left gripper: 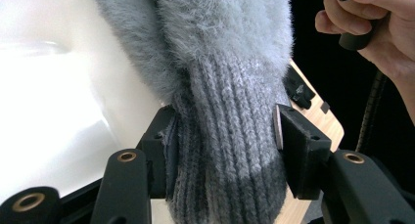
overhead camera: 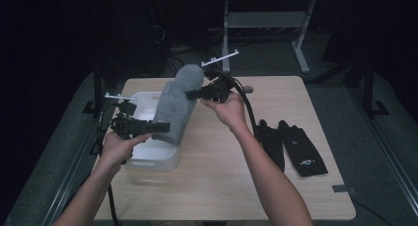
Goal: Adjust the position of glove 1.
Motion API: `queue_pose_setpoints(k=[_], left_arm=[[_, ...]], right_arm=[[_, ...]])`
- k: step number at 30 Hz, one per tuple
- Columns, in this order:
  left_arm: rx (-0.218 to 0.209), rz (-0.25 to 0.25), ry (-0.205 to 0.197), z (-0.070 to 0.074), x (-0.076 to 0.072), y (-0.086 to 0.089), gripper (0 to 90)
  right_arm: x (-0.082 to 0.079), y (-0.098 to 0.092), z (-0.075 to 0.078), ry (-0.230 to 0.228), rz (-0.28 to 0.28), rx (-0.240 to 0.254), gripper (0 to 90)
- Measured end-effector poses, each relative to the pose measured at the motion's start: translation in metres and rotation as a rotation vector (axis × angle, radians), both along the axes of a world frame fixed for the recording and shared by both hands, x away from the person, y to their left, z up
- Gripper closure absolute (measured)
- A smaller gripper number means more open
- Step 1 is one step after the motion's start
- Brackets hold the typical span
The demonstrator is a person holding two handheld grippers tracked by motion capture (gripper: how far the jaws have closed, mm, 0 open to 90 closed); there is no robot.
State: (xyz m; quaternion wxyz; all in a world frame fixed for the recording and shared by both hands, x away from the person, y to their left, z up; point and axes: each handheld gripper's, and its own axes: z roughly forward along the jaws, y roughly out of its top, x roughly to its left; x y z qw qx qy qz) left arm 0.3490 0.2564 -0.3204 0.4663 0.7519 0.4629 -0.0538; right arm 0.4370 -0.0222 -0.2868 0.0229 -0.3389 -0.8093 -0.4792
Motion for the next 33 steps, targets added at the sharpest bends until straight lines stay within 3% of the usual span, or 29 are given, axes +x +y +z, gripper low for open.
queue_pose_setpoints(k=[7, 17, 33], left_arm=[[0.02, 0.011, -0.008, 0.005, 0.001, 0.011, 46.9], [0.029, 0.048, 0.005, -0.002, 0.0, 0.02, 46.3], [0.054, 0.091, 0.061, -0.027, 0.007, 0.036, 45.5]], right_arm=[[0.002, 0.011, 0.003, -0.005, 0.005, 0.006, 78.7], [0.008, 0.026, -0.006, 0.011, 0.016, 0.0, 78.6], [0.023, 0.054, -0.031, 0.057, 0.023, -0.025, 78.6]])
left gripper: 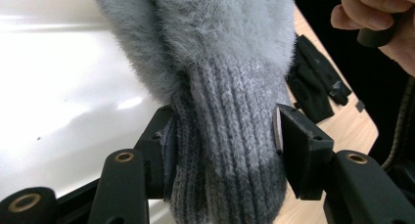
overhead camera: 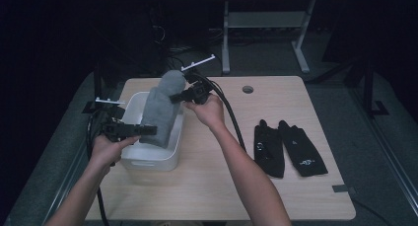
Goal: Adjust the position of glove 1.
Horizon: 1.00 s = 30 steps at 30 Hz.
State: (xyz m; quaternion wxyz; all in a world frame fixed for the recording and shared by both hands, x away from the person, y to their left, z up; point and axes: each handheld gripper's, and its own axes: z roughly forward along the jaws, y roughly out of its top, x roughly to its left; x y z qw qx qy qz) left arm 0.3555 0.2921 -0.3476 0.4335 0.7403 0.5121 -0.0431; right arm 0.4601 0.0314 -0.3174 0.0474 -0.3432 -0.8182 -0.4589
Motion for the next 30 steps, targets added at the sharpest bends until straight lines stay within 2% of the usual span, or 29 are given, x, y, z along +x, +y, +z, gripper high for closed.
queue_pose_setpoints(k=[1, 5, 8, 9, 13, 22, 30], left_arm=[[0.0, 0.004, 0.013, -0.006, 0.001, 0.001, 45.3], [0.0, 0.017, 0.031, -0.013, 0.003, 0.001, 45.2], [0.013, 0.02, 0.039, -0.019, 0.005, 0.0, 44.9], [0.03, 0.02, 0.042, -0.022, 0.006, -0.001, 44.9], [0.037, 0.021, 0.058, -0.03, 0.008, 0.0, 44.9], [0.069, 0.028, 0.087, -0.037, 0.011, 0.009, 45.1], [0.081, 0.042, 0.099, -0.041, 0.011, 0.015, 45.1]], right_arm=[[0.002, 0.003, -0.005, 0.007, 0.002, -0.01, 78.5], [0.005, 0.008, -0.012, 0.018, 0.0, -0.024, 78.4], [0.008, 0.012, -0.02, 0.03, -0.004, -0.031, 78.3], [0.009, 0.012, -0.021, 0.036, -0.005, -0.03, 78.3], [0.012, 0.017, -0.029, 0.043, -0.006, -0.044, 78.3], [0.014, 0.027, -0.041, 0.058, -0.005, -0.057, 78.2], [0.016, 0.035, -0.048, 0.064, 0.001, -0.06, 78.1]])
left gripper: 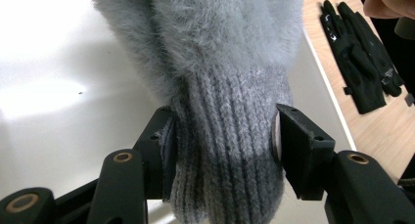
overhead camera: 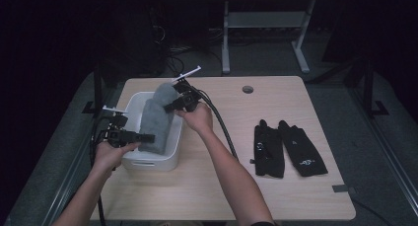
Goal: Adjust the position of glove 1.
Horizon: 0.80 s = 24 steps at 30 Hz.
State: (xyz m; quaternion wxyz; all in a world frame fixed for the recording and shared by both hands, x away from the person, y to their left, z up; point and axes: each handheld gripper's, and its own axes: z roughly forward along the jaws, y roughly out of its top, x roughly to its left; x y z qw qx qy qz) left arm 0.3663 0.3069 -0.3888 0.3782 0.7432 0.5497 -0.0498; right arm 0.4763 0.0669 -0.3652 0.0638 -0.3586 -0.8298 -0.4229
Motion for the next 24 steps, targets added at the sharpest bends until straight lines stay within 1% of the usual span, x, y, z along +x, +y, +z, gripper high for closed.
queue_pose_setpoints(k=[2, 4, 5, 6, 7, 8, 9, 10, 11, 12, 13, 14, 16, 17, 18, 19, 20, 21, 22, 23, 24], left_arm=[[0.007, 0.004, 0.001, 0.0, 0.0, 0.002, 45.0], [0.022, 0.006, 0.001, 0.0, 0.0, 0.005, 45.0], [0.036, 0.011, -0.001, 0.0, -0.001, 0.007, 45.0], [0.036, 0.011, -0.001, 0.0, -0.001, 0.007, 45.0], [0.053, 0.011, 0.004, 0.0, -0.001, 0.01, 45.0], [0.053, 0.011, 0.004, 0.0, -0.001, 0.01, 45.0], [0.067, 0.015, 0.008, 0.0, -0.001, 0.012, 45.0], [0.071, 0.023, 0.007, 0.0, -0.002, 0.013, 45.0], [0.071, 0.023, 0.007, 0.0, -0.002, 0.013, 45.0], [0.084, 0.013, 0.011, 0.0, -0.002, 0.015, 45.0], [0.089, 0.021, 0.014, -0.002, -0.002, 0.018, 45.0], [0.089, 0.021, 0.014, -0.002, -0.002, 0.018, 44.9], [0.097, 0.024, 0.013, -0.003, -0.002, 0.019, 44.8], [0.097, 0.024, 0.013, -0.003, -0.002, 0.019, 44.1], [0.108, 0.033, 0.007, -0.002, -0.001, 0.019, 42.2], [0.116, 0.038, 0.006, -0.001, -0.001, 0.019, 39.8], [0.116, 0.038, 0.006, -0.001, -0.001, 0.019, 37.0], [0.127, 0.045, -0.002, -0.001, -0.001, 0.02, 35.3], [0.127, 0.045, -0.002, -0.001, -0.001, 0.02, 34.0], [0.135, 0.051, -0.013, 0.0, -0.001, 0.02, 34.0], [0.127, 0.071, -0.042, 0.004, -0.002, 0.021, 33.8]], right_arm=[[0.0, 0.003, -0.002, 0.003, 0.004, -0.004, 78.0], [0.001, 0.006, -0.004, 0.004, 0.001, 0.001, 78.0], [0.001, 0.009, -0.006, -0.001, 0.002, 0.005, 77.8], [0.001, 0.009, -0.006, -0.001, 0.002, 0.005, 77.8], [0.002, 0.013, -0.008, 0.006, 0.002, 0.017, 77.5], [0.002, 0.013, -0.008, 0.006, 0.002, 0.017, 77.5], [0.002, 0.016, -0.011, 0.015, 0.002, 0.01, 77.5], [0.002, 0.018, -0.013, 0.017, 0.002, 0.013, 77.4], [0.002, 0.02, -0.014, 0.021, 0.002, 0.011, 77.4], [0.002, 0.02, -0.014, 0.021, 0.002, 0.011, 77.4], [0.003, 0.024, -0.017, 0.024, 0.003, 0.014, 77.4], [0.003, 0.024, -0.017, 0.024, 0.003, 0.014, 77.4], [0.003, 0.029, -0.02, 0.029, 0.004, 0.002, 77.1], [0.003, 0.029, -0.02, 0.029, 0.004, 0.002, 77.1], [0.004, 0.031, -0.021, 0.03, -0.001, 0.005, 75.9], [0.004, 0.032, -0.022, 0.035, -0.004, 0.008, 73.5], [0.005, 0.033, -0.023, 0.027, -0.005, 0.01, 67.5], [0.006, 0.034, -0.023, 0.029, -0.01, -0.001, 58.9], [0.006, 0.034, -0.023, 0.029, -0.01, -0.001, 58.9], [0.006, 0.035, -0.024, 0.027, -0.027, -0.018, 53.0], [0.006, 0.036, -0.023, 0.016, -0.039, -0.041, 44.9]])
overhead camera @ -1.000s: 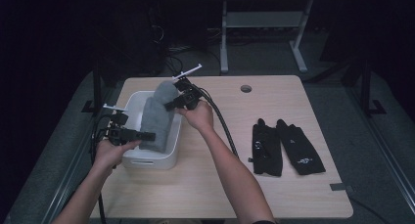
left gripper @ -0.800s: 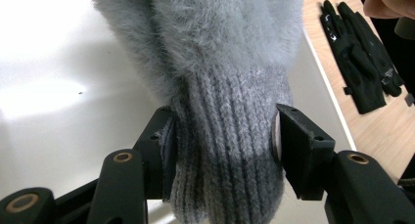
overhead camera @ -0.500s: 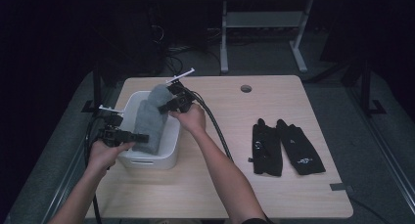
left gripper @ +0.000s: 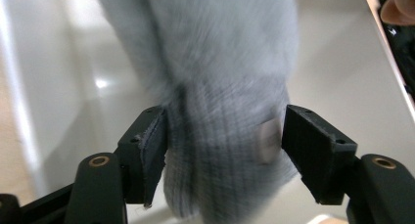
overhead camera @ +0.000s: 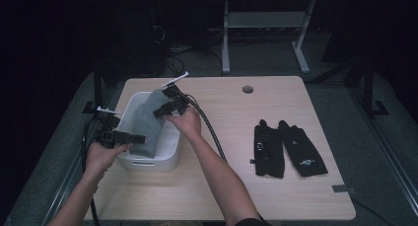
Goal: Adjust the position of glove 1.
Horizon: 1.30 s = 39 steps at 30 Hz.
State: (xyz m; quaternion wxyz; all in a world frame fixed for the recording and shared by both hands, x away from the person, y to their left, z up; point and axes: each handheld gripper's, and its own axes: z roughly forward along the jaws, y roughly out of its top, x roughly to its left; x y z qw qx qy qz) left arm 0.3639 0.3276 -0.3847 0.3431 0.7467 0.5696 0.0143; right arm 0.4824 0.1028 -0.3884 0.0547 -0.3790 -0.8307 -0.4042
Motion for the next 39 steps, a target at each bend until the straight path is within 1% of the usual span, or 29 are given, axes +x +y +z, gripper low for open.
queue_pose_setpoints(k=[2, 3, 4, 5, 8, 10, 11, 14, 15, 16, 18, 19, 20, 22, 23, 24, 25, 26, 27, 29, 30, 31, 32, 33, 34, 35, 36, 37, 39], left_arm=[[0.02, -0.014, -0.018, 0.005, -0.001, -0.003, 33.0], [0.028, -0.024, -0.021, 0.007, -0.001, -0.004, 33.0], [0.023, -0.022, -0.03, 0.009, -0.002, -0.006, 33.2], [0.034, -0.03, -0.04, 0.012, -0.002, -0.007, 33.3], [0.027, -0.035, -0.046, 0.014, -0.002, -0.01, 33.4], [0.024, -0.04, -0.057, 0.017, -0.003, -0.013, 33.5], [0.025, -0.05, -0.06, 0.018, -0.003, -0.016, 33.6], [0.026, -0.056, -0.067, 0.02, -0.004, -0.018, 33.5], [0.016, -0.057, -0.077, 0.023, -0.005, -0.021, 33.6], [0.016, -0.057, -0.077, 0.023, -0.005, -0.021, 33.6], [0.012, -0.067, -0.087, 0.025, -0.006, -0.025, 33.5], [0.01, -0.077, -0.097, 0.027, -0.007, -0.029, 33.5], [0.01, -0.077, -0.097, 0.027, -0.007, -0.029, 33.5], [0.017, -0.093, -0.104, 0.029, -0.008, -0.033, 33.4], [0.015, -0.1, -0.114, 0.031, -0.01, -0.038, 33.1], [0.015, -0.1, -0.114, 0.031, -0.01, -0.038, 33.1], [0.019, -0.112, -0.127, 0.033, -0.011, -0.043, 32.9], [0.019, -0.112, -0.127, 0.033, -0.011, -0.043, 32.7], [0.023, -0.124, -0.14, 0.036, -0.012, -0.047, 32.6], [0.023, -0.134, -0.148, 0.038, -0.013, -0.052, 32.1], [0.023, -0.134, -0.148, 0.038, -0.013, -0.052, 31.9], [0.028, -0.139, -0.151, 0.039, -0.013, -0.055, 31.6], [0.032, -0.15, -0.161, 0.04, -0.013, -0.06, 31.2], [0.032, -0.158, -0.161, 0.041, -0.014, -0.063, 31.0], [0.032, -0.158, -0.161, 0.041, -0.014, -0.063, 30.9], [0.03, -0.161, -0.164, 0.041, -0.014, -0.066, 30.9], [0.033, -0.176, -0.172, 0.042, -0.014, -0.073, 30.2], [0.033, -0.176, -0.172, 0.042, -0.014, -0.073, 29.7], [0.027, -0.192, -0.185, 0.045, -0.015, -0.082, 28.8]], right_arm=[[0.0, -0.001, 0.002, -0.024, -0.016, 0.0, 39.8], [0.0, -0.001, 0.003, -0.031, -0.02, -0.001, 38.6], [0.0, -0.002, 0.005, -0.038, -0.023, 0.002, 38.6], [0.0, -0.003, 0.007, -0.039, -0.023, 0.01, 38.5], [-0.001, -0.006, 0.011, -0.046, -0.026, 0.013, 37.1], [-0.001, -0.009, 0.014, -0.053, -0.019, 0.018, 37.2], [-0.003, -0.013, 0.018, -0.054, -0.014, 0.018, 36.9], [-0.003, -0.018, 0.021, -0.055, -0.017, 0.028, 36.8], [-0.005, -0.024, 0.024, -0.063, -0.016, 0.026, 36.2], [-0.005, -0.024, 0.024, -0.063, -0.016, 0.026, 36.2], [-0.007, -0.035, 0.03, -0.075, -0.02, 0.035, 35.8], [-0.008, -0.039, 0.033, -0.077, -0.022, 0.036, 35.6], [-0.008, -0.039, 0.033, -0.077, -0.022, 0.036, 35.6], [-0.01, -0.048, 0.037, -0.092, -0.028, 0.046, 35.2], [-0.011, -0.056, 0.041, -0.1, -0.038, 0.054, 34.7], [-0.011, -0.056, 0.041, -0.1, -0.038, 0.054, 34.7], [-0.013, -0.065, 0.044, -0.108, -0.041, 0.054, 34.2], [-0.013, -0.065, 0.044, -0.108, -0.041, 0.054, 34.2], [-0.014, -0.072, 0.047, -0.113, -0.048, 0.055, 33.5], [-0.016, -0.08, 0.05, -0.116, -0.055, 0.058, 33.3], [-0.016, -0.08, 0.05, -0.116, -0.055, 0.058, 33.3], [-0.018, -0.089, 0.053, -0.121, -0.065, 0.063, 33.1], [-0.019, -0.094, 0.054, -0.123, -0.07, 0.063, 33.1], [-0.019, -0.099, 0.055, -0.129, -0.069, 0.063, 32.7], [-0.019, -0.099, 0.055, -0.129, -0.069, 0.063, 32.7], [-0.02, -0.103, 0.056, -0.122, -0.074, 0.06, 32.1], [-0.021, -0.111, 0.057, -0.12, -0.078, 0.063, 32.0], [-0.021, -0.111, 0.057, -0.12, -0.078, 0.063, 32.0], [-0.025, -0.123, 0.059, -0.118, -0.091, 0.064, 32.0]])
